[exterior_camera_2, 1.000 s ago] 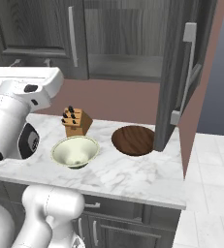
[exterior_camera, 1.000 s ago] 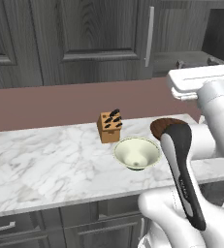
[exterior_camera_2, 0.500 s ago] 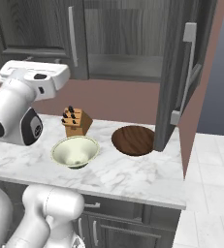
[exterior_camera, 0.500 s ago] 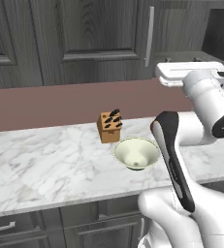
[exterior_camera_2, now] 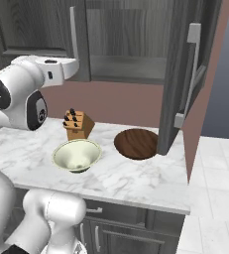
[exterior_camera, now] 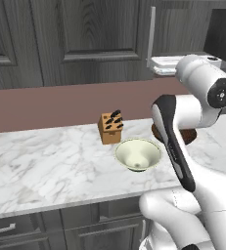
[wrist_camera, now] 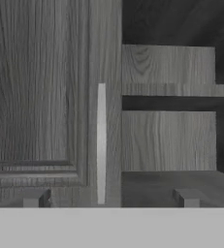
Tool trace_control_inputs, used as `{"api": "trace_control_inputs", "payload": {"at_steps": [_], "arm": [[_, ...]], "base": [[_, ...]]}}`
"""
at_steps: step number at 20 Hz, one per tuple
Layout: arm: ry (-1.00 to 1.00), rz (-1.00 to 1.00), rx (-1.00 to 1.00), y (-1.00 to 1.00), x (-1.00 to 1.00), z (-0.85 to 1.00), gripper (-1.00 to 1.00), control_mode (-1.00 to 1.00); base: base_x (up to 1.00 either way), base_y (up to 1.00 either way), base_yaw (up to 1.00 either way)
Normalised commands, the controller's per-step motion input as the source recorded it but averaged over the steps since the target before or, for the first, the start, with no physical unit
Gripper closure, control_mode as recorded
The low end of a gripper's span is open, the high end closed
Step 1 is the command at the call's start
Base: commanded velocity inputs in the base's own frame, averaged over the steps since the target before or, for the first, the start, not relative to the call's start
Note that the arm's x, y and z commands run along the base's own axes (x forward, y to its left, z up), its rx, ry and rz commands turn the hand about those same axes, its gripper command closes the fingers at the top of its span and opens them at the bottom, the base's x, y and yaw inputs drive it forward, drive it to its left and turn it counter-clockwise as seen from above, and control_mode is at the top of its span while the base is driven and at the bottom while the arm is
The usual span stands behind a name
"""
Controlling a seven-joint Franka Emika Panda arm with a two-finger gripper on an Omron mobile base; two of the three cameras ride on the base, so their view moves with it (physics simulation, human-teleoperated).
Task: Open the cabinet. Pick the bowls from the counter and place them in the cabinet. Then close the cabinet.
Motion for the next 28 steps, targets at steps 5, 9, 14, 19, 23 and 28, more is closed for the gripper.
{"api": "trace_control_inputs", "payload": {"at_steps": [5,9,14,19,23,28], "arm": [[0.04,0.02,0.0,0.0,0.66,-0.28,-1.0,-1.0],[0.02,0.03,0.0,0.0,0.66,-0.26,-1.0,-1.0],[0.03,0.02,0.0,0.0,0.69,-0.15,-1.0,-1.0],[0.06,0.0,0.0,0.04,0.81,-0.01,-1.0,-1.0],[0.08,0.0,0.0,0.17,0.86,0.0,-1.0,-1.0],[0.02,0.0,0.0,0.26,0.78,0.0,-1.0,-1.0]], "base": [[0.0,0.0,0.0],[0.0,0.0,0.0],[0.0,0.0,0.0],[0.0,0.0,0.0],[0.0,0.0,0.0],[0.0,0.0,0.0]]}}
